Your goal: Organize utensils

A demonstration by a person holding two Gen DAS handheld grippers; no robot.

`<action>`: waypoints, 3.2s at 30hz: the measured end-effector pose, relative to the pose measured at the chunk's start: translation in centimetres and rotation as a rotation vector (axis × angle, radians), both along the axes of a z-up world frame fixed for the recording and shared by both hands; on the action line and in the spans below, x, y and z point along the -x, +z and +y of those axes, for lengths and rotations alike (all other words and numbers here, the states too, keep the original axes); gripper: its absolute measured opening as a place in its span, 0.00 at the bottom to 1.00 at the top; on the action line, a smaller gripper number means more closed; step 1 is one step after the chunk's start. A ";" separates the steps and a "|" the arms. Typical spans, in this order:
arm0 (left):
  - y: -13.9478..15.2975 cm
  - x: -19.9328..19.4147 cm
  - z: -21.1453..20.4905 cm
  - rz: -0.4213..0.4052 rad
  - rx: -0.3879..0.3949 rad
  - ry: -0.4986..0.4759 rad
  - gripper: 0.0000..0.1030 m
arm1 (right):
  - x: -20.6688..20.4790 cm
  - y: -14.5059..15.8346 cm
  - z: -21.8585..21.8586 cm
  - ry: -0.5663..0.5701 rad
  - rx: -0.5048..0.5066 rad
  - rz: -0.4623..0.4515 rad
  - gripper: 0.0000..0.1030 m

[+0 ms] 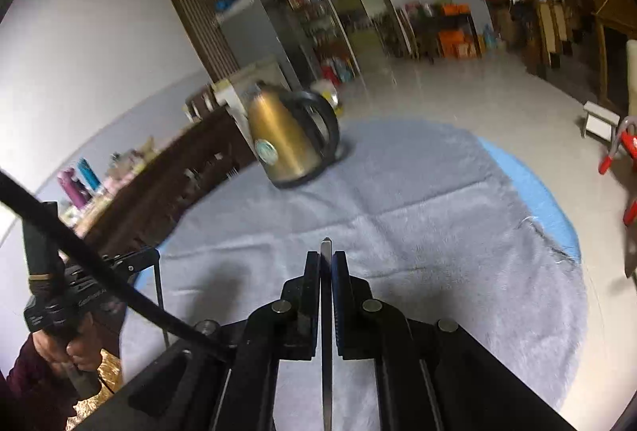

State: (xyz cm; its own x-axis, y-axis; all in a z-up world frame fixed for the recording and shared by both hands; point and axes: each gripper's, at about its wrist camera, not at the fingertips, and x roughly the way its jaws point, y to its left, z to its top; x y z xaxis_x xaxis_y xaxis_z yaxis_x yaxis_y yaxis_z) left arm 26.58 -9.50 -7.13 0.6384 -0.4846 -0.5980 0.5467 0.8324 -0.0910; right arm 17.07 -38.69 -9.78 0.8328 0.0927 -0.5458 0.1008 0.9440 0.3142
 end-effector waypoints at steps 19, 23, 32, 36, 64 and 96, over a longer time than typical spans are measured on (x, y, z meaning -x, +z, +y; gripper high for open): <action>10.2 10.9 7.5 -0.301 0.212 0.140 0.05 | 14.7 8.6 9.2 -0.029 0.220 -0.400 0.06; 12.4 13.1 7.4 -0.366 0.240 0.130 0.05 | 16.1 10.6 10.7 -0.047 0.268 -0.457 0.06; 15.9 17.8 6.8 -0.479 0.350 0.114 0.05 | 18.5 15.7 13.8 -0.064 0.278 -0.647 0.06; 15.9 19.5 6.6 -0.505 0.386 0.129 0.05 | 19.8 17.1 15.4 -0.042 0.257 -0.723 0.06; 8.5 21.9 3.9 -0.354 0.345 0.206 0.05 | 18.5 9.2 15.7 0.059 0.126 -0.523 0.06; 6.2 21.2 4.0 -0.251 0.313 0.252 0.05 | 17.2 8.1 15.4 0.051 0.088 -0.421 0.06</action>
State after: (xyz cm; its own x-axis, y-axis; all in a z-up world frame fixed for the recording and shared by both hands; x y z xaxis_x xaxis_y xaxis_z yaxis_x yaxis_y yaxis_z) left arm 5.41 -5.48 -0.91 0.8652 -0.4286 -0.2602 0.3686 0.8955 -0.2493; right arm -0.10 -23.24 -1.64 0.9801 0.1076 -0.1671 -0.0662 0.9694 0.2363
